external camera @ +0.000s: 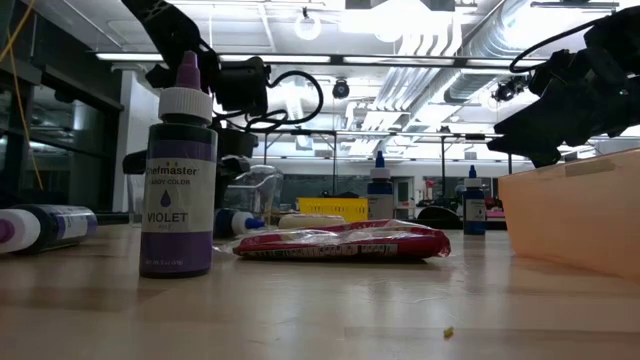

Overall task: Pick & Place Food Item
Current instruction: Put the left blue food coloring bottle into the transparent bin

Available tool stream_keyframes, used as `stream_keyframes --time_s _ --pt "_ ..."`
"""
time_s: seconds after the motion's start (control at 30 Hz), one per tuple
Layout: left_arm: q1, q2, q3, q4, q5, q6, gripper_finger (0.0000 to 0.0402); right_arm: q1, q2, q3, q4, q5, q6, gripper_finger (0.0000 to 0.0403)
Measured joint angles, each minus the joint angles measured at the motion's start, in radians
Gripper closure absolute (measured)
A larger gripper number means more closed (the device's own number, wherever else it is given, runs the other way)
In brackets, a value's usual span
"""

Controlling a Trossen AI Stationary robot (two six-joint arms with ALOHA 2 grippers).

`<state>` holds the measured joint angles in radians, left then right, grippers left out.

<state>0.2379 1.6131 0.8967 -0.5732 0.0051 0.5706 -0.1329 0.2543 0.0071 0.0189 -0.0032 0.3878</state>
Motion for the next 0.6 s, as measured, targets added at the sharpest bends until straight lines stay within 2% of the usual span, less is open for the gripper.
stream_keyframes --time_s 0.27,0.6 --pt "0.000 -0.007 -0.001 0.017 0.004 -0.003 0.0259 0.000 0.000 0.000 0.000 0.000 0.000 0.0237" --pt "0.000 -0.130 -0.001 0.083 0.041 -0.125 0.0260 0.000 0.000 0.000 0.000 0.000 0.000 0.0237"
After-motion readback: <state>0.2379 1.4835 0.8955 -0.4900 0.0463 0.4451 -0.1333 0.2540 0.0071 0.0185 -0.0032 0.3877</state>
